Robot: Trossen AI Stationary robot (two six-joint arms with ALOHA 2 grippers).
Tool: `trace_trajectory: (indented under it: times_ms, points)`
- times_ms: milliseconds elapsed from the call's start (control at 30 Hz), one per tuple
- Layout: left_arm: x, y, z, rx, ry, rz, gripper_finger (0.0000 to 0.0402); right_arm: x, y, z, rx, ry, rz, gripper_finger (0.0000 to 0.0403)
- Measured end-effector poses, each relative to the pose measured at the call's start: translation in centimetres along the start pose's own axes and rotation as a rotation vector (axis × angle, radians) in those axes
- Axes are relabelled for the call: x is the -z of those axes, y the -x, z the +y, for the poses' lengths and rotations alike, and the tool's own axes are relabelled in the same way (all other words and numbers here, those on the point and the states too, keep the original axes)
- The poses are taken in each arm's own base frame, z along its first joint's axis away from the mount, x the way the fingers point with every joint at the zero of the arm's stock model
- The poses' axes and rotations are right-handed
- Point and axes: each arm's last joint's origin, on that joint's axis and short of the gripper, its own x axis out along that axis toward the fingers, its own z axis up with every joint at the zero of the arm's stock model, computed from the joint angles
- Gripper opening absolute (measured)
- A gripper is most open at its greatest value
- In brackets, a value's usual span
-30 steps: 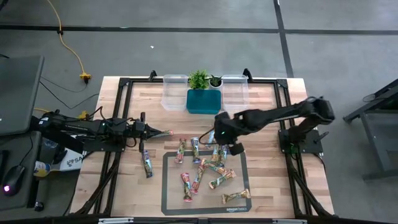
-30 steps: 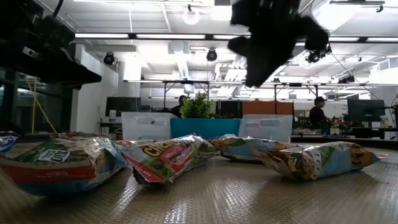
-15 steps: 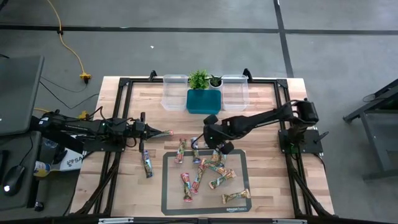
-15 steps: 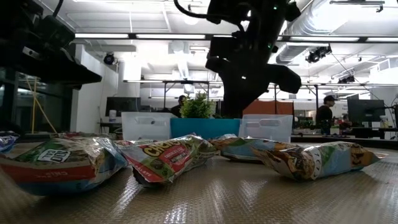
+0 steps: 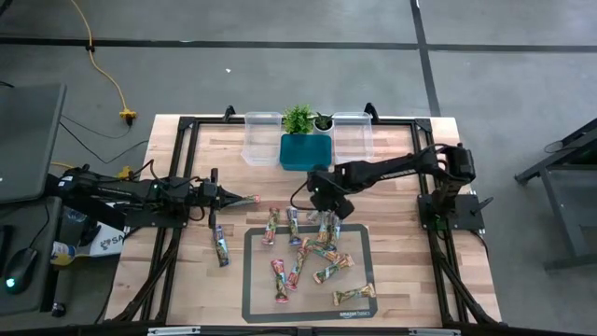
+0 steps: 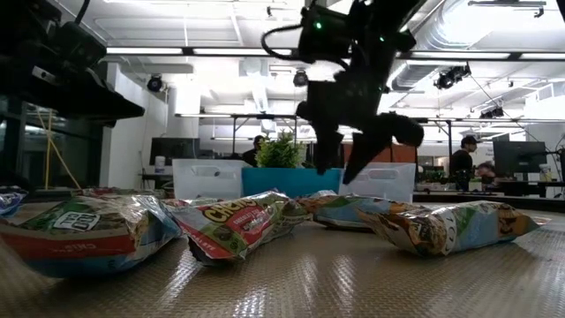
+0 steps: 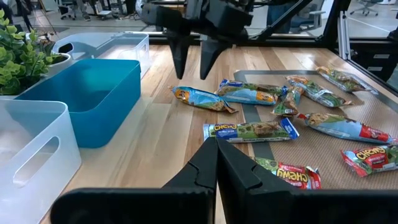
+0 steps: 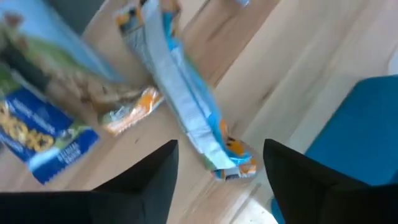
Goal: Pick and place Granola Bars by type
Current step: Put the yellow granola bar into the right transparent bin
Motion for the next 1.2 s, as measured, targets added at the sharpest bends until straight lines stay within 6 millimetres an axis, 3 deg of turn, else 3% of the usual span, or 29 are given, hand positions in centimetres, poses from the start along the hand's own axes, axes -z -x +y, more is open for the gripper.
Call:
trace_trajectory:
  times_ms: [333,533,1200]
  points:
    - [0.0,0.0,0.0,0.0,0.0,0.0,0.0001,1.0,-2.3,1.2,0.085,0.189,-0.041,0.0228]
    - [0.0,0.0,0.0,0.0,0.0,0.0,0.0001,1.8,-3.3,2.3,0.082,0.191,-0.058,0.0224]
    - [0.0,0.0,0.0,0.0,0.0,0.0,0.0001,1.8,-3.7,2.2,0.098,-0.036,-0.145,0.0173]
